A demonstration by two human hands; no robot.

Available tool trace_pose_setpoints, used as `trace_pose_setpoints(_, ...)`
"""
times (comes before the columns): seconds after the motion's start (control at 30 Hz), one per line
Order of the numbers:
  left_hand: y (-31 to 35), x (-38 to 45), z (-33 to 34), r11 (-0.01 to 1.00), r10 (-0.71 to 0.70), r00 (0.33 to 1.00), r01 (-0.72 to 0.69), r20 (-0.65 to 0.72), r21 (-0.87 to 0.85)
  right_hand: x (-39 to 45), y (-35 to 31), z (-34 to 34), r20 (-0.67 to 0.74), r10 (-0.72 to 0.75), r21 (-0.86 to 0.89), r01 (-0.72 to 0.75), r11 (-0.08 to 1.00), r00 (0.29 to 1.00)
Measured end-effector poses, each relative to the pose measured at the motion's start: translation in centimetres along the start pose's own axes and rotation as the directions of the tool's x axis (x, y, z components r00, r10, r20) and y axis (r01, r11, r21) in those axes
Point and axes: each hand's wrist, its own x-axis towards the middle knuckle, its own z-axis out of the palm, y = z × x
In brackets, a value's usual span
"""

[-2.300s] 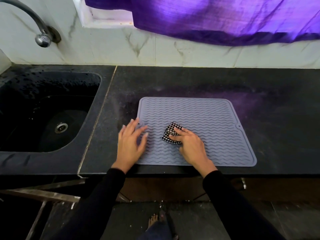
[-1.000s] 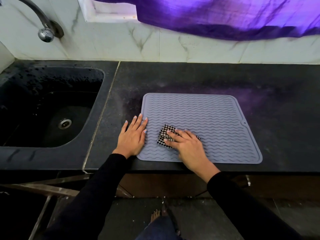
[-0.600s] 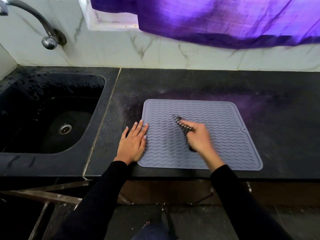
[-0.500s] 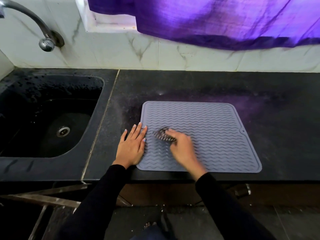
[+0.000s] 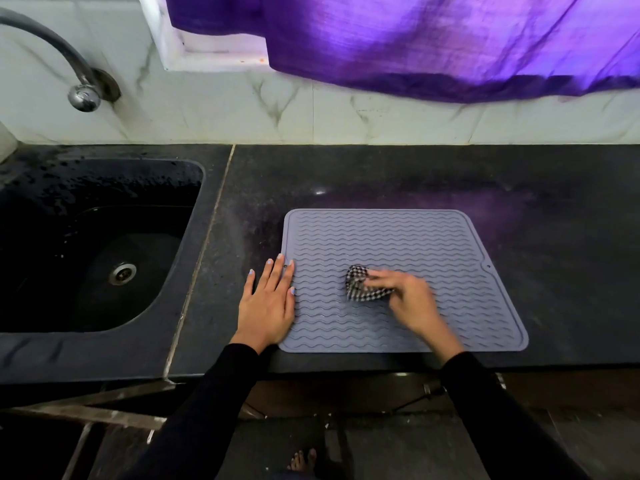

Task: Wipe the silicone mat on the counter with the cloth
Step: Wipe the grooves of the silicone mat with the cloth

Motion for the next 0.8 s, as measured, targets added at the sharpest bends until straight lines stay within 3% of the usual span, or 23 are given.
trace_pose_setpoints(0.07, 0.4, -0.1, 0.1, 1.0, -0.019, 1.0, 0.019, -0.006, -0.001, 1.4, -0.4, -0.9, -0.145, 0.251, 0.437, -0.165, 0.884, 0.957)
trace_pose_setpoints(0.13, 0.6, -0.2, 0.1, 0.999, -0.037, 0.999, 0.037, -0.014, -0.013, 1.7, -1.5, -1.1, -0.236, 0.361, 0.524, -0.195, 0.829, 0.902)
trace_pose_setpoints(0.2, 0.7, -0.2, 0.2, 0.999, -0.046, 0.999, 0.046, -0.022, -0.023, 1.3, -2.9, -0.5, -0.266, 0.24, 0.398, -0.121, 0.909, 0.934)
trace_pose_setpoints(0.3, 0.7, -0.2, 0.3, 0.998, -0.053, 0.998, 0.053, -0.023, -0.016, 0.2, -4.6, 2.2, -0.095, -0.04, 0.086, 0.049, 0.995, 0.995)
trace_pose_setpoints(0.33, 0.7, -0.2, 0.3, 0.999, -0.053, 0.998, 0.053, -0.02, -0.011, -0.1, -4.6, 3.1, -0.023, -0.105, -0.047, 0.104, 0.994, 0.994)
trace_pose_setpoints(0.4, 0.8, -0.2, 0.3, 0.998, -0.055, 0.998, 0.055, -0.016, -0.007, -0.8, -4.5, 4.1, -0.012, -0.253, -0.248, 0.242, 0.938, 0.967)
trace_pose_setpoints(0.47, 0.8, -0.2, 0.2, 0.999, -0.054, 0.998, 0.054, -0.011, 0.0, -1.5, -3.7, 4.4, -0.045, -0.33, -0.301, 0.303, 0.904, 0.943)
trace_pose_setpoints(0.67, 1.0, -0.4, 0.3, 0.997, -0.078, 0.997, 0.078, -0.01, 0.005, -2.1, -0.9, 3.1, -0.036, -0.337, -0.377, 0.3, 0.877, 0.941)
trace_pose_setpoints(0.8, 0.9, -0.5, 0.2, 0.998, -0.061, 0.998, 0.061, -0.003, 0.004, -2.3, 0.8, 1.2, -0.14, -0.267, -0.272, 0.222, 0.936, 0.954)
